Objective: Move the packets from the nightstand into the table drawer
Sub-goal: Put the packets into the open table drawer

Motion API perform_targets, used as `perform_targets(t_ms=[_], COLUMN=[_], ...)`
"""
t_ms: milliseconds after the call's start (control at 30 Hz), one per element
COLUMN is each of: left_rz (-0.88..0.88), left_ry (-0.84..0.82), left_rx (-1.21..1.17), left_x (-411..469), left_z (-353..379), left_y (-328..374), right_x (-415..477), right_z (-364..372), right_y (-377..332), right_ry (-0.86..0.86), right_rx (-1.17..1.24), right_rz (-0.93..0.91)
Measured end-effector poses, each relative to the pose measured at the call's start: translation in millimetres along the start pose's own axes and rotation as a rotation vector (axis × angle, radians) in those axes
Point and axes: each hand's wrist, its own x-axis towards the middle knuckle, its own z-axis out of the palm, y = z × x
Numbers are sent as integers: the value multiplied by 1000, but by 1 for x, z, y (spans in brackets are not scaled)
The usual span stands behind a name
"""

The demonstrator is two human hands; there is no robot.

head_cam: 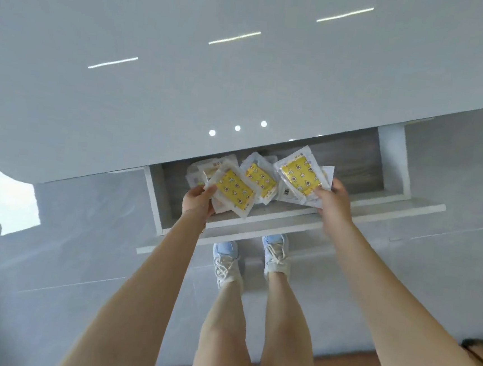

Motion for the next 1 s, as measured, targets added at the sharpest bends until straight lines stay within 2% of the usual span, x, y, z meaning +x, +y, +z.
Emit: perform_targets(t_ms=[200,467,567,667,767,867,1000], left_rz=[40,276,305,355,485,584,645], left_ry=[23,117,91,59,35,45,94], left_rx=[11,419,428,452,533,750,1067], left_x=[28,52,50,27,-11,-55,-115], left_z=[19,13,6,-4,-17,-31,-51], left_y=[-14,-15,-14,-9,-4,-5,-4], right_x=[45,74,72,52,10,-36,-109], right_z=[21,37,36,37,38,35,32], right_y=[0,0,-2,-6,-16,-25,-43], right_ry=[68,113,40,-86,-167,-210,-260], right_rx=[-98,-401,-509,-552,-567,-833,-1090], right_rz=[44,-34,-20,-39,-113,-244,-289])
